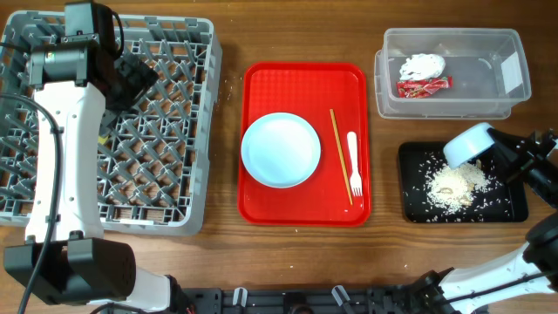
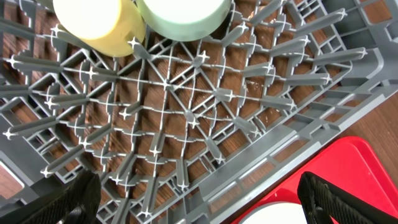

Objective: Sort waste into correct bins and load items into the dishwasher rack
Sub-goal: 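Tilt the bowl with the right gripper to pour rice onto black tray, then carry the empty bowl back and set it on the blue plate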

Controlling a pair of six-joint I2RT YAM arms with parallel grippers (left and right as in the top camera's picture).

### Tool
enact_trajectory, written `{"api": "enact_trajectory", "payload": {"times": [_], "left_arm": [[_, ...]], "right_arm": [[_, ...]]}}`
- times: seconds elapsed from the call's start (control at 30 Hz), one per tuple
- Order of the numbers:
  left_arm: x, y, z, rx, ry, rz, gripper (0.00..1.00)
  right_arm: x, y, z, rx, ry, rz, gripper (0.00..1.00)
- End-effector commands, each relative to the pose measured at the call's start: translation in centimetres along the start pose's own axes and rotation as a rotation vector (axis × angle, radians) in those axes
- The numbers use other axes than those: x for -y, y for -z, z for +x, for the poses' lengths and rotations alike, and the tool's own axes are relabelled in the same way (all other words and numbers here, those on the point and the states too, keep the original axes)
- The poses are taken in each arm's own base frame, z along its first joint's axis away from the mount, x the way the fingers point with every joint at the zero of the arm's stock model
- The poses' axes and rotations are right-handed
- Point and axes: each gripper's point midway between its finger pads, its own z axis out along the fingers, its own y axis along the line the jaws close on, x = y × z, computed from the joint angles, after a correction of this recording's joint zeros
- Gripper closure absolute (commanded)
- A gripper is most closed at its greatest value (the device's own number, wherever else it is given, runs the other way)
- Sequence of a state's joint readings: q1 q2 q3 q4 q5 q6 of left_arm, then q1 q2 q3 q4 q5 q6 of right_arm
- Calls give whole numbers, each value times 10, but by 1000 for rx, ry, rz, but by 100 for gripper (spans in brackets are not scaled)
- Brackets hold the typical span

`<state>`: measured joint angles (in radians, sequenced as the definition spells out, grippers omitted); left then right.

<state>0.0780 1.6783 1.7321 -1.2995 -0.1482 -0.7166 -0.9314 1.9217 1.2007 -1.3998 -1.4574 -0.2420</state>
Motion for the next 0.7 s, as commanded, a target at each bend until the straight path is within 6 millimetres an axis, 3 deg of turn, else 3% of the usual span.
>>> {"api": "enact_trajectory", "payload": {"times": [0.0,0.1,0.17,0.2,0.27,0.33,0.37,0.43,0.5,0.67], "left_arm": [[-1,2,-2,5,1,4,0],[-1,2,-2,5,1,4,0],[-1,2,-2,5,1,4,0],[-1,2,-2,5,1,4,0],[-1,2,-2,5,1,4,0],[-1,2,-2,5,1,4,0],[-1,2,-2,5,1,4,0],[-1,2,-2,5,1,4,0],[-1,2,-2,5,1,4,0],[-1,2,-2,5,1,4,0]], "right_arm": [[6,2,2,-7,-78,44,96],[-14,3,-1,26,129,-69,96],[2,2,2,-3,-41,18,96],[-5,2,8,-5,-20,-2,96],[-24,4,1,46,191,-112,96],[-11,2,1,15,24,-50,96],[-9,2,7,1,-20,-20,96],[-21,0,14,4,109,-45,96],[-24,-1,27,-17,81,-20,96],[-65,-17,64,-77,341,16,95]]}}
